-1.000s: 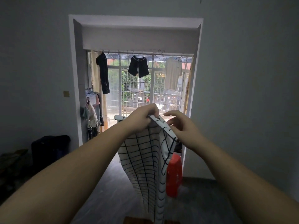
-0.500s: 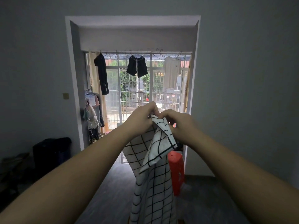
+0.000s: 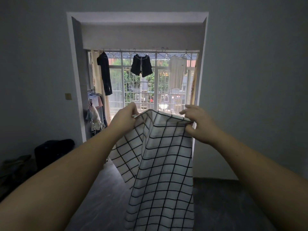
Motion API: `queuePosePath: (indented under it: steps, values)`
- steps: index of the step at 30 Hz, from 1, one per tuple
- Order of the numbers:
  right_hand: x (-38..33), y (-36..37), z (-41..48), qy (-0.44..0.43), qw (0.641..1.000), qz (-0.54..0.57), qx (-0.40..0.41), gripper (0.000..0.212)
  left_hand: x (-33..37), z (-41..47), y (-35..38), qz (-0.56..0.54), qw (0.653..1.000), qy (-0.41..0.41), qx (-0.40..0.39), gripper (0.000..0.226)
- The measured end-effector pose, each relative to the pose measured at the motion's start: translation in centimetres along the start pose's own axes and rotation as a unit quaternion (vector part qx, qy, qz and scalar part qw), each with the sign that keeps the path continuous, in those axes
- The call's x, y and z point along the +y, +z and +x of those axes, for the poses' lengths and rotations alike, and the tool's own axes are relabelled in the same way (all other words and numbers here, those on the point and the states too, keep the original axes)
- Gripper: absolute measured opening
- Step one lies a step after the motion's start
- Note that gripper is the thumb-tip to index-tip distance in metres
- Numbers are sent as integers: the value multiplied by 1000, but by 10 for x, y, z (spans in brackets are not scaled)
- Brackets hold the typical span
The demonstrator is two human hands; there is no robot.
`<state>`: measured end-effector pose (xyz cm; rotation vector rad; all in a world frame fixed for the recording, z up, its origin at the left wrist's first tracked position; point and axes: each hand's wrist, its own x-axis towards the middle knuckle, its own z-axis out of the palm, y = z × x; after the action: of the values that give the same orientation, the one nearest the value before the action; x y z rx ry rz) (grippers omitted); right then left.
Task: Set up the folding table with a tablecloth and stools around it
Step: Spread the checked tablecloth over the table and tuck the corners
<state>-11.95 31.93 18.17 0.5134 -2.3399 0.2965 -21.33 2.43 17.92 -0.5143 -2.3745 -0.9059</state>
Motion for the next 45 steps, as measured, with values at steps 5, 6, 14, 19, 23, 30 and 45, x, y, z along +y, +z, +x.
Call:
queuePosePath:
  steps: [5, 6, 14, 19, 23, 30, 45]
  values:
    - [-9, -3, 2, 11, 998, 5, -62, 10, -30, 5, -14, 69, 997, -8, -34, 19]
    - [-11, -3, 5, 7, 997, -5, -70, 11, -38, 6, -16, 76, 996, -12, -41, 22]
    - [15, -3, 36, 166, 974, -129, -79, 6, -88, 23, -36, 67, 997, -47, -3, 25]
    - [6, 5, 49, 150, 968, -177, -92, 17, -95, 34, -34, 125, 992, -17, -17, 30]
    - [-8, 16, 35, 132, 985, -89, -70, 10, -121, 37, -33, 107, 994, -12, -22, 22]
    - [26, 44, 28, 163, 965, -181, -100, 17, -144, 54, -12, 139, 989, 12, -50, 24]
    - [221, 151, 86, 301, 933, -117, -158, 24, -154, 166, 118, 281, 941, 42, -182, 34]
